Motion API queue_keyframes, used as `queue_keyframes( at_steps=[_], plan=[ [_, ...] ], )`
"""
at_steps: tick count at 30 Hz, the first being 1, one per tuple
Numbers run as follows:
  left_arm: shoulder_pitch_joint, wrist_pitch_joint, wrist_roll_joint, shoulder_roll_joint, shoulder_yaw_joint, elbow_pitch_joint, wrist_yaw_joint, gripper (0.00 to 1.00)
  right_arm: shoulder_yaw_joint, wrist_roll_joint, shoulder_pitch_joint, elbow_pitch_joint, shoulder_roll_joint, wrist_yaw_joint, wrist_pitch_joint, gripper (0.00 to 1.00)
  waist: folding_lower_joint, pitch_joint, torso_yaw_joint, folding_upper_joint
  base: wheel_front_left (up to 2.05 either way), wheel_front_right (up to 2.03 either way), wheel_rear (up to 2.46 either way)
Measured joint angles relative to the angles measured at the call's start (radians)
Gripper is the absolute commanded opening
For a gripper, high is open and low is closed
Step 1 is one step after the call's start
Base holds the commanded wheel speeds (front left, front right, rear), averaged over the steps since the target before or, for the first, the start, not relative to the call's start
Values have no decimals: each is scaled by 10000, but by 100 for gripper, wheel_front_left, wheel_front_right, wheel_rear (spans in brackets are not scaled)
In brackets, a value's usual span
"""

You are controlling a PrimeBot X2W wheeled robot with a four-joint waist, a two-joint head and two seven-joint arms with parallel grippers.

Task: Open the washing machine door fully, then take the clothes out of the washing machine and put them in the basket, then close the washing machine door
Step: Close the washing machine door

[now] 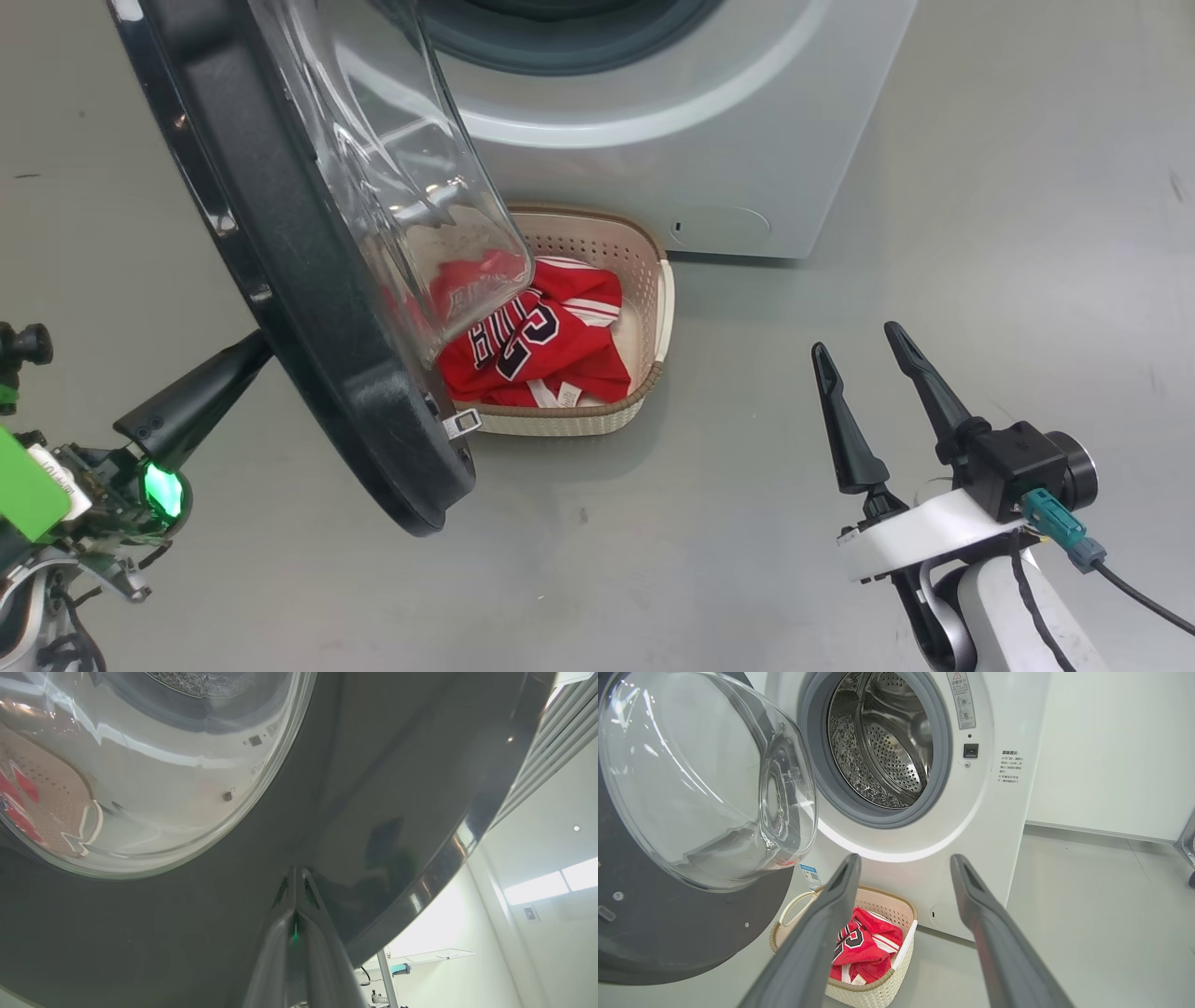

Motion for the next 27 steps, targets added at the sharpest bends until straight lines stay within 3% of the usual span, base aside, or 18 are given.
queue_keyframes(
  at_steps=[18, 27],
  plan=[
    [-300, -31, 2, -205, -265, -242, 12, 0, 230, 349, -439, 61, 90, -167, -94, 100, 0, 727, -1814, 0, 0, 0, 0],
    [-1149, -169, 2, -270, -284, 17, 355, 0, 364, 500, -805, 56, 111, -213, -119, 100, 0, 1252, -2598, 0, 0, 0, 0]
  ],
)
